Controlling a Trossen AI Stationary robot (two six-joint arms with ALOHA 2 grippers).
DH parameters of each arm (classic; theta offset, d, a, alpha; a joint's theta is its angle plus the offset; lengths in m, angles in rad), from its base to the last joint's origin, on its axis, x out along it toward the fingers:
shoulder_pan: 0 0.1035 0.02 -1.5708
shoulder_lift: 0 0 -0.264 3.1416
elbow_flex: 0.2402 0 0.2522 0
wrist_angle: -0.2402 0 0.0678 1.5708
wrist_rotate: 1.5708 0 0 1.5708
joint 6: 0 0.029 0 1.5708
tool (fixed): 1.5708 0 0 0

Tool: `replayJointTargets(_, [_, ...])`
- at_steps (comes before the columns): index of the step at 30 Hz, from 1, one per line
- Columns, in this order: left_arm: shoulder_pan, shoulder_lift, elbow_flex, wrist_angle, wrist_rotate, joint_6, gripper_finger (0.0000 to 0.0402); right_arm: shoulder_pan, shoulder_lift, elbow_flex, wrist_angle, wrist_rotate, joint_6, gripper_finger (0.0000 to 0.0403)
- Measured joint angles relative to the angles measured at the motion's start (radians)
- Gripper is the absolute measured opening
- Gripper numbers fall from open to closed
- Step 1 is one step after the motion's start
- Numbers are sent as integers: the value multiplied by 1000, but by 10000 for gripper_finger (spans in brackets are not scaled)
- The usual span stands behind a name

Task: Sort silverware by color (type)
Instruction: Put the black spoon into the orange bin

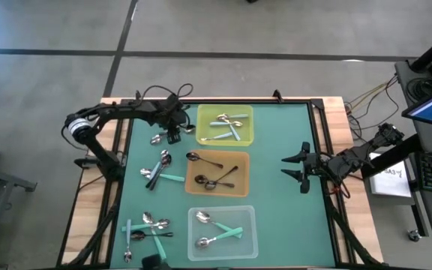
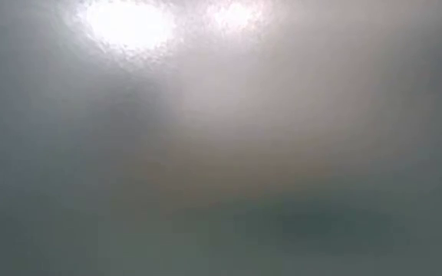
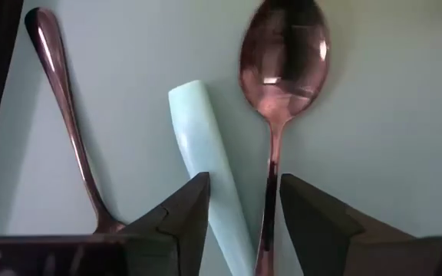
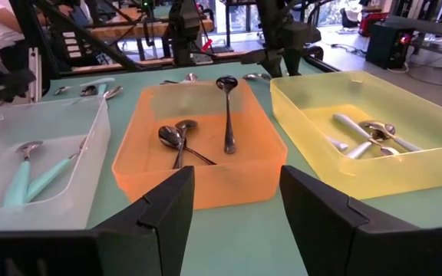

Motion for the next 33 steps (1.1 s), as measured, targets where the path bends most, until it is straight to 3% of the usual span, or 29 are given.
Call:
replayJointTargets(6, [11, 52, 1, 0, -1, -16, 134, 0, 0, 0, 0, 0, 0, 185])
replayJointTargets(13, [9, 52, -1, -9, 11, -24, 44, 0, 0, 0, 0, 0, 0, 185])
replayJointTargets(19, [9, 49, 26, -49, 11, -134, 43, 0, 0, 0, 0, 0, 0, 185])
replayJointTargets(24, [9, 27, 108, -175, 14, -151, 43, 0, 0, 0, 0, 0, 0, 185])
replayJointTargets(33, [8, -18, 205, -209, 165, -141, 43, 0, 0, 0, 0, 0, 0, 185])
